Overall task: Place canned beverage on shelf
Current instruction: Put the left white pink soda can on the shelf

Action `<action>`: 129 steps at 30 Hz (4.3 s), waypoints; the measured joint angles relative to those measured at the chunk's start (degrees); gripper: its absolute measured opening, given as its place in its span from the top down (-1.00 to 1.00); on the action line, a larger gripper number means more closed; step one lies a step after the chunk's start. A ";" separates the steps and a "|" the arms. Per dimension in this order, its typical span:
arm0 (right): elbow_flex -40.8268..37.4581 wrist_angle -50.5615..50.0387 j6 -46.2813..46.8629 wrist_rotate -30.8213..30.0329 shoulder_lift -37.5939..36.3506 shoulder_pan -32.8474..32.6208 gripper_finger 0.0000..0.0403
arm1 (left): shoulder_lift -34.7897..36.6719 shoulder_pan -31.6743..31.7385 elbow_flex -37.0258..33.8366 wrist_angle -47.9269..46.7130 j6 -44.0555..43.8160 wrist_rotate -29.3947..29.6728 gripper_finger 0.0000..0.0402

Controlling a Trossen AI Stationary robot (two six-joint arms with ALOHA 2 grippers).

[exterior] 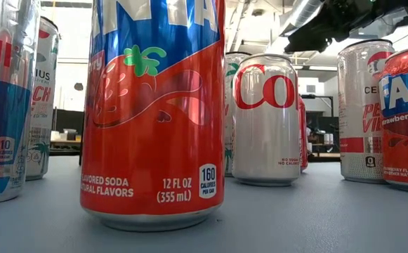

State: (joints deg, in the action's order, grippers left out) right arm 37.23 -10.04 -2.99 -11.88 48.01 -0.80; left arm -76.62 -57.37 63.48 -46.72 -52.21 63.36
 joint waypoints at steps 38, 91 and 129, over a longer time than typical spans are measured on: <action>0.00 -0.98 -7.99 0.04 0.17 4.70 -0.12 | -18.95 -0.38 0.13 -9.85 -43.16 5.50 -0.71; 0.00 -2.01 -7.51 0.07 0.17 4.70 -0.12 | -23.03 1.75 4.07 -21.59 -52.01 1.40 -0.71; -0.02 0.18 -7.62 0.04 5.11 4.70 -0.12 | -23.95 1.45 5.17 -29.80 -59.35 -2.20 -0.71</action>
State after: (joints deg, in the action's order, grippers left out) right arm 37.21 -9.86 -10.61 -11.84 53.12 3.90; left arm -100.57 -55.92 68.66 -76.52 -111.56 61.16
